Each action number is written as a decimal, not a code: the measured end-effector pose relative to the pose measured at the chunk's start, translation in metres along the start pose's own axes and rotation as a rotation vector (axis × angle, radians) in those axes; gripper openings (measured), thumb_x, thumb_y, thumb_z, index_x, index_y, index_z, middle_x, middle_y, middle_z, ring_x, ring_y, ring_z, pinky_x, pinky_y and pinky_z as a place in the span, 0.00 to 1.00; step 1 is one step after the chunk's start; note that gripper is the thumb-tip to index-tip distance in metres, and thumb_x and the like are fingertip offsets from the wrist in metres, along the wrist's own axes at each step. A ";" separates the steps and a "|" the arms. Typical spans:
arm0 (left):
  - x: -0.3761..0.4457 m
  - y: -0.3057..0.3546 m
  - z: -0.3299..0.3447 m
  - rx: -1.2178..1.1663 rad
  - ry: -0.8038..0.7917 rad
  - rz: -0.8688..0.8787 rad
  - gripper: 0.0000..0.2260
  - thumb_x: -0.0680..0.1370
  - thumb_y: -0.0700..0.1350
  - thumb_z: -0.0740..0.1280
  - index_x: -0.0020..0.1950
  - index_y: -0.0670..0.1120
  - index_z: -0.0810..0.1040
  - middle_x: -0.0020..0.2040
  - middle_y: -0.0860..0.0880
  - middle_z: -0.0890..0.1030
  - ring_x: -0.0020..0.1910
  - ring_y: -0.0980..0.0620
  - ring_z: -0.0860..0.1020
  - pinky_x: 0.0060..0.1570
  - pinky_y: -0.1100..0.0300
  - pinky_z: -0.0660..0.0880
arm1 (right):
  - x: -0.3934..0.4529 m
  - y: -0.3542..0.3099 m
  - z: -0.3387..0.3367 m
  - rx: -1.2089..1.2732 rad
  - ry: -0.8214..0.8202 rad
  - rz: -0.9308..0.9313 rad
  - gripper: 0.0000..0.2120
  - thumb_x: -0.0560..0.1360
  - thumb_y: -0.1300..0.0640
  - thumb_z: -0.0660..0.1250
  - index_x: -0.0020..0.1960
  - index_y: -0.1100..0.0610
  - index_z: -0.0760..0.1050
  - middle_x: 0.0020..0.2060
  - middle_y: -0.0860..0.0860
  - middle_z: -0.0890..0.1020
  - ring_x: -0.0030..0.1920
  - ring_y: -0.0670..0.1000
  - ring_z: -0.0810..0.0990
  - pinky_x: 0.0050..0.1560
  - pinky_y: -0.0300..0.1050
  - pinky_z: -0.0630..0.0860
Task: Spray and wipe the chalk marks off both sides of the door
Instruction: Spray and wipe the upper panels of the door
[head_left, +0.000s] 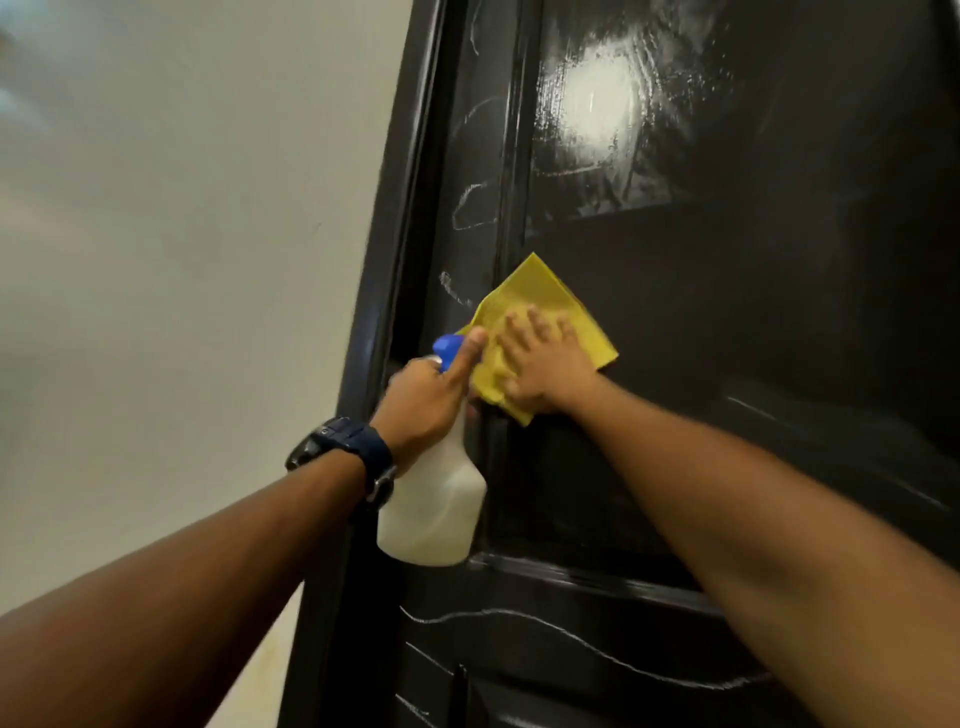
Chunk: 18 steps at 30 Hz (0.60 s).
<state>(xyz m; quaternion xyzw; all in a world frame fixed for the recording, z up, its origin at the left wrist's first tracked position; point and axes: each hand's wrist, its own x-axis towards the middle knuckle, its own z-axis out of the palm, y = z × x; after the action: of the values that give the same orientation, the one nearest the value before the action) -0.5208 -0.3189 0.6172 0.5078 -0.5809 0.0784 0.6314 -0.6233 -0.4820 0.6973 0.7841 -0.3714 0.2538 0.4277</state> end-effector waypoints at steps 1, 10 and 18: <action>-0.002 -0.007 -0.001 0.013 0.001 -0.002 0.36 0.78 0.70 0.55 0.45 0.36 0.81 0.36 0.47 0.82 0.32 0.56 0.78 0.39 0.61 0.72 | 0.020 0.010 -0.012 -0.002 0.008 0.012 0.36 0.82 0.39 0.50 0.83 0.51 0.40 0.81 0.50 0.38 0.80 0.57 0.36 0.77 0.64 0.38; 0.002 -0.039 -0.019 -0.030 -0.094 -0.023 0.36 0.79 0.68 0.53 0.46 0.36 0.82 0.38 0.44 0.84 0.36 0.51 0.80 0.53 0.51 0.79 | -0.020 -0.032 0.037 -0.014 0.134 -0.084 0.38 0.80 0.42 0.51 0.82 0.61 0.45 0.81 0.58 0.48 0.81 0.59 0.42 0.78 0.63 0.37; -0.003 -0.008 -0.014 -0.075 -0.083 -0.077 0.37 0.72 0.73 0.54 0.45 0.40 0.81 0.39 0.44 0.84 0.36 0.50 0.80 0.47 0.53 0.79 | -0.129 -0.081 0.101 0.047 0.020 -0.258 0.32 0.77 0.49 0.56 0.77 0.62 0.64 0.77 0.60 0.66 0.79 0.60 0.60 0.80 0.63 0.44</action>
<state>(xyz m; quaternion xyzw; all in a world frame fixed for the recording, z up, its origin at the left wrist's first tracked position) -0.5072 -0.3113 0.6127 0.5084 -0.5894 0.0111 0.6277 -0.6276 -0.4927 0.5146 0.8326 -0.2572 0.2132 0.4418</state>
